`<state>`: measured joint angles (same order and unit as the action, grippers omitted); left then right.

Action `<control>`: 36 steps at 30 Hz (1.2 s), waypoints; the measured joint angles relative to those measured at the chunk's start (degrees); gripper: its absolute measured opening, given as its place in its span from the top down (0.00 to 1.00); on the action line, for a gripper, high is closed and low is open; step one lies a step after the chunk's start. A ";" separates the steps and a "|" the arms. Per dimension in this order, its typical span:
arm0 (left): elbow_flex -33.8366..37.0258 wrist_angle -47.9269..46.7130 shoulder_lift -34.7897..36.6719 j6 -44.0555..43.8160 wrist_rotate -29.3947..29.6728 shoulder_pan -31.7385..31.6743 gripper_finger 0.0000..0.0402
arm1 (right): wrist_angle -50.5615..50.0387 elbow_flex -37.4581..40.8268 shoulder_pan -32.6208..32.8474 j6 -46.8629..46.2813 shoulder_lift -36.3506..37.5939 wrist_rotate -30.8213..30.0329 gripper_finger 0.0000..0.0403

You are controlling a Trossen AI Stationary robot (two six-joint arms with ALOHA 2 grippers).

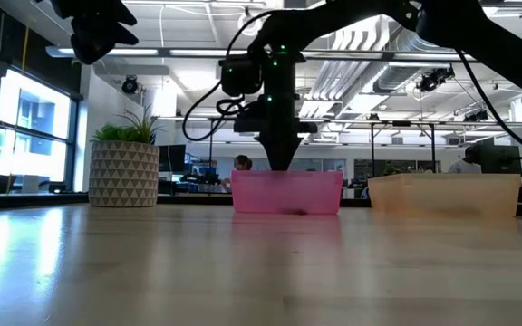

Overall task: Sort crayons/erasers/pens/pencils in bins
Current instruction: Put the yellow eraser into the pink bin, then return to Home Position

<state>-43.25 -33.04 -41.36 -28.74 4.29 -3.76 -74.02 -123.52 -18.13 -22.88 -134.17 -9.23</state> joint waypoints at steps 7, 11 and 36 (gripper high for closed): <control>4.10 6.33 0.02 -0.15 -0.24 -2.03 0.68 | 0.20 -0.04 -2.01 2.92 0.02 1.41 0.82; 5.17 7.96 0.02 -0.17 -0.62 -2.98 0.68 | 0.18 -0.04 -2.94 3.86 0.02 1.46 0.73; 7.98 10.31 12.58 6.95 -1.90 -3.77 0.84 | 3.21 -0.17 -2.97 7.79 9.53 1.86 0.58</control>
<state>-35.27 -22.74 -28.78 -21.79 2.39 -7.53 -70.81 -123.70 -21.10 -15.09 -124.64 -7.37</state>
